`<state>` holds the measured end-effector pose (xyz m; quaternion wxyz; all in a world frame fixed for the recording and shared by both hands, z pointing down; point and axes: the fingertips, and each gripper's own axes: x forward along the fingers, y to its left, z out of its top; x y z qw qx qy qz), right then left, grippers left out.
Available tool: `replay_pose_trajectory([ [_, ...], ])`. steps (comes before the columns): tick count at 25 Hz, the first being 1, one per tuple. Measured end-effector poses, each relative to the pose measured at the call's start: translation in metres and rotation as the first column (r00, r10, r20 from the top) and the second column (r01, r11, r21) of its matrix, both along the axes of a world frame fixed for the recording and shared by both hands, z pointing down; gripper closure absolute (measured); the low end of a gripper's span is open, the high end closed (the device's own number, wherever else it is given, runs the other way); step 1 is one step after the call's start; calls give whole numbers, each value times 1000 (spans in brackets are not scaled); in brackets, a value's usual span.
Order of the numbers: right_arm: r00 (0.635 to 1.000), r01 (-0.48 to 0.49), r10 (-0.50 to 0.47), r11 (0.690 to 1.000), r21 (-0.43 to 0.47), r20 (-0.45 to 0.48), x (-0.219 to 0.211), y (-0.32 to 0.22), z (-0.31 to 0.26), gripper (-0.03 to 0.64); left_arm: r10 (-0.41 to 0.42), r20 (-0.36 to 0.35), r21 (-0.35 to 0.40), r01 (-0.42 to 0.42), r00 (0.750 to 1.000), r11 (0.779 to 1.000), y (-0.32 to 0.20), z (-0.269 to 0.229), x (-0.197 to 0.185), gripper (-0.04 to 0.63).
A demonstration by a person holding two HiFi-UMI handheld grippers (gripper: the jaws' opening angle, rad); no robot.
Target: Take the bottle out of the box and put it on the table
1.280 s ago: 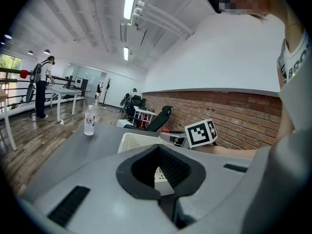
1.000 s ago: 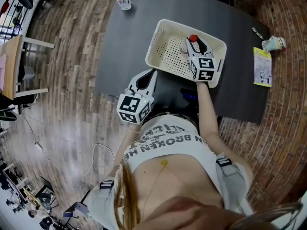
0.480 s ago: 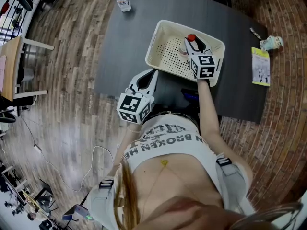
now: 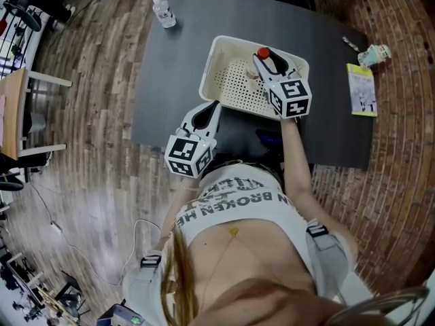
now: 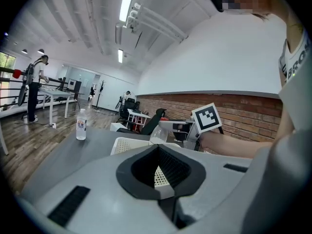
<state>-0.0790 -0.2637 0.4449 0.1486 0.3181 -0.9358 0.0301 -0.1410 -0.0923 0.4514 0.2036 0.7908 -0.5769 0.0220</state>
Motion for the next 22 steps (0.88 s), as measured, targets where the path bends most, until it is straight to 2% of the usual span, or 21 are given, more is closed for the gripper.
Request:
replay_pose_trajectory([
  [5, 1000, 24, -25, 999, 36, 16, 0, 6, -43, 466, 35, -2, 6, -35, 999, 999, -5, 1, 9, 591],
  [10, 999, 38, -39, 999, 31, 35, 6, 16, -74, 465, 63, -3, 10, -63, 998, 998, -9, 0, 18, 591],
  [22, 997, 66, -68, 997, 35, 43, 11, 30, -98, 466, 100, -3, 2, -100, 995, 995, -11, 4, 28, 591],
])
